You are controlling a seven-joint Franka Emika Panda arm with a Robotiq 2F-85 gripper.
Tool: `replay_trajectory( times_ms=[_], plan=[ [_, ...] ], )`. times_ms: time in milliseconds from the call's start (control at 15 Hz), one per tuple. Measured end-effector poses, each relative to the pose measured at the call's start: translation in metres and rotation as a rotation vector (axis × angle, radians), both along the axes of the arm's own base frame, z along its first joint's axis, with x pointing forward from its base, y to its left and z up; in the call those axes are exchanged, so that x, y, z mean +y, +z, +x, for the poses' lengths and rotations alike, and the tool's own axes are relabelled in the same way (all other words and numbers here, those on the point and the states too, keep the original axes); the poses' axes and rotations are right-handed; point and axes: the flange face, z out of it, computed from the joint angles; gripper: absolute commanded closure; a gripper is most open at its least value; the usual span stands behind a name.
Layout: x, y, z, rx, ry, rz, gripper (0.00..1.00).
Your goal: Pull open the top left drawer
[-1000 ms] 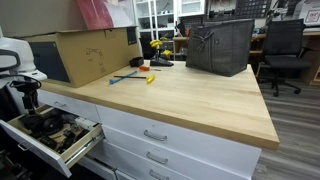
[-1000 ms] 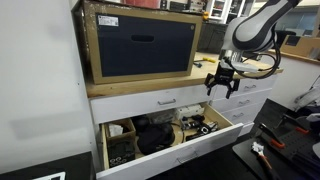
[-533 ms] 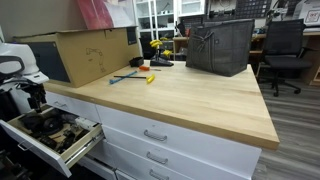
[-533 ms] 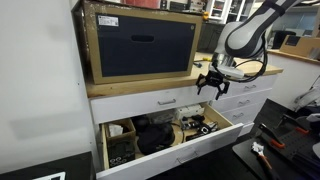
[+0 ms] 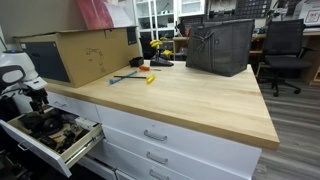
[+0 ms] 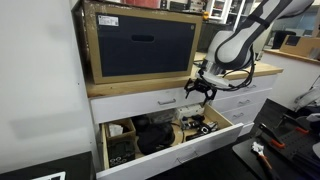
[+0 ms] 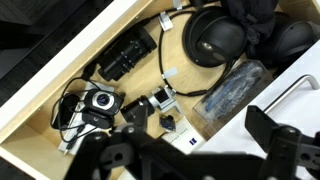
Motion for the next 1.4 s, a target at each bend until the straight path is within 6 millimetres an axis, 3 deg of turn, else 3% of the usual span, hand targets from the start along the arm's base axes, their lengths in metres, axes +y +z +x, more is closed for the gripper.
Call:
replay_trajectory(
  times_ms=[667,1400],
  plan=[
    [0.029,-0.030,0.020,-0.170,-0.123,0.048,0.00],
    [0.061,-0.058,0.034,-0.194,-0.308,0.056,0.00]
  ],
)
